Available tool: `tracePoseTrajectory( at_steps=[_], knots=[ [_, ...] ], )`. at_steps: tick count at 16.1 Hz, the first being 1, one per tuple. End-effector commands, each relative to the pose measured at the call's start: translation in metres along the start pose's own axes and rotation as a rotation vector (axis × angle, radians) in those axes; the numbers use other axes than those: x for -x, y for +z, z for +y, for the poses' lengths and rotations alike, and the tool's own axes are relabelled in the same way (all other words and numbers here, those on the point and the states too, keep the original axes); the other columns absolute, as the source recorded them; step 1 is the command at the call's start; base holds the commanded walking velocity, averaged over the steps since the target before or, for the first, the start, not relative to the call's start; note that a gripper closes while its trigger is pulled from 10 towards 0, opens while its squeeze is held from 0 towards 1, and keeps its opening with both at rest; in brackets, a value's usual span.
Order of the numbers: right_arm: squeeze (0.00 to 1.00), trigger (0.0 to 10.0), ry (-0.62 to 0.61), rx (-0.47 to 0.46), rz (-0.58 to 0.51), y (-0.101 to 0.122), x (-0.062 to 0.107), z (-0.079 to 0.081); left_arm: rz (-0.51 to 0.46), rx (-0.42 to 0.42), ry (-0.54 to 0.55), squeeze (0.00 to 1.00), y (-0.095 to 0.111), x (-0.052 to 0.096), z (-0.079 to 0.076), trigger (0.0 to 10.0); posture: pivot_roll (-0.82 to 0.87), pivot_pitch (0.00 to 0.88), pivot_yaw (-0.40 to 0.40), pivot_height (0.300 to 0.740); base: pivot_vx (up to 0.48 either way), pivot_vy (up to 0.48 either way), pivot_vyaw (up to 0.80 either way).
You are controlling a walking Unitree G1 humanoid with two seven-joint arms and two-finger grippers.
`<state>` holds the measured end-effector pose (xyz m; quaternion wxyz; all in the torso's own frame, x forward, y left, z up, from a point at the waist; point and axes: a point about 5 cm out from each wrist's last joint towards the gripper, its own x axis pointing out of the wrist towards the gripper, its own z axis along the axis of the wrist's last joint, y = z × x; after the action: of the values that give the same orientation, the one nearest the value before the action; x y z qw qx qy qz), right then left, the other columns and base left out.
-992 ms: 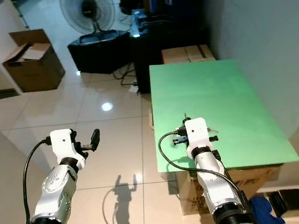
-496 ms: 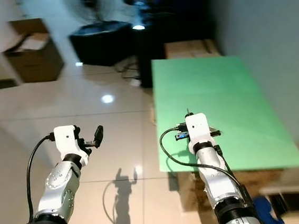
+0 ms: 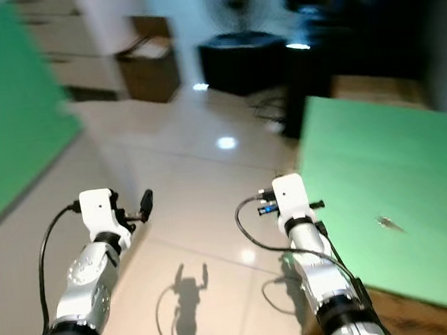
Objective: Hang keys on a hook
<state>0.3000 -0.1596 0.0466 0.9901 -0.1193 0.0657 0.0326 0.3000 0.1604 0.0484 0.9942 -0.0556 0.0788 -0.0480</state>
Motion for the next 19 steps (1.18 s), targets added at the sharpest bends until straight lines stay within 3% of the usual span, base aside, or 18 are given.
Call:
tracePoseTrajectory(
  at_steps=[1, 6, 11, 19],
  knots=[
    [0.00, 0.0, 0.011, -0.001, -0.009, 0.0023, -0.0025, 0.0014, 0.008, -0.019, 0.000, 0.00, -0.0003, 0.0004, -0.0021, 10.0, -0.13, 0.000, 0.074, 0.740, 0.000, 0.000, 0.80],
    [0.00, 0.0, 0.018, -0.003, -0.006, 0.0015, -0.0034, 0.0023, -0.008, -0.004, 0.035, 0.00, 0.0007, 0.0031, 0.0035, 10.0, -0.12, 0.000, 0.064, 0.740, 0.000, 0.000, 0.79],
    [0.00, 0.0, 0.011, -0.016, -0.012, 0.0023, -0.0045, 0.0016, -0.011, -0.009, 0.021, 0.00, 0.0023, 0.0023, -0.0008, 10.0, -0.13, 0.000, 0.070, 0.740, 0.000, 0.000, 0.79],
    [0.00, 0.0, -0.008, 0.017, -0.014, 0.0019, -0.0050, -0.0016, -0.002, -0.009, 0.015, 0.00, 0.0022, 0.0013, -0.0030, 10.0, -0.13, 0.000, 0.070, 0.740, 0.000, 0.000, 0.10]
  ],
)
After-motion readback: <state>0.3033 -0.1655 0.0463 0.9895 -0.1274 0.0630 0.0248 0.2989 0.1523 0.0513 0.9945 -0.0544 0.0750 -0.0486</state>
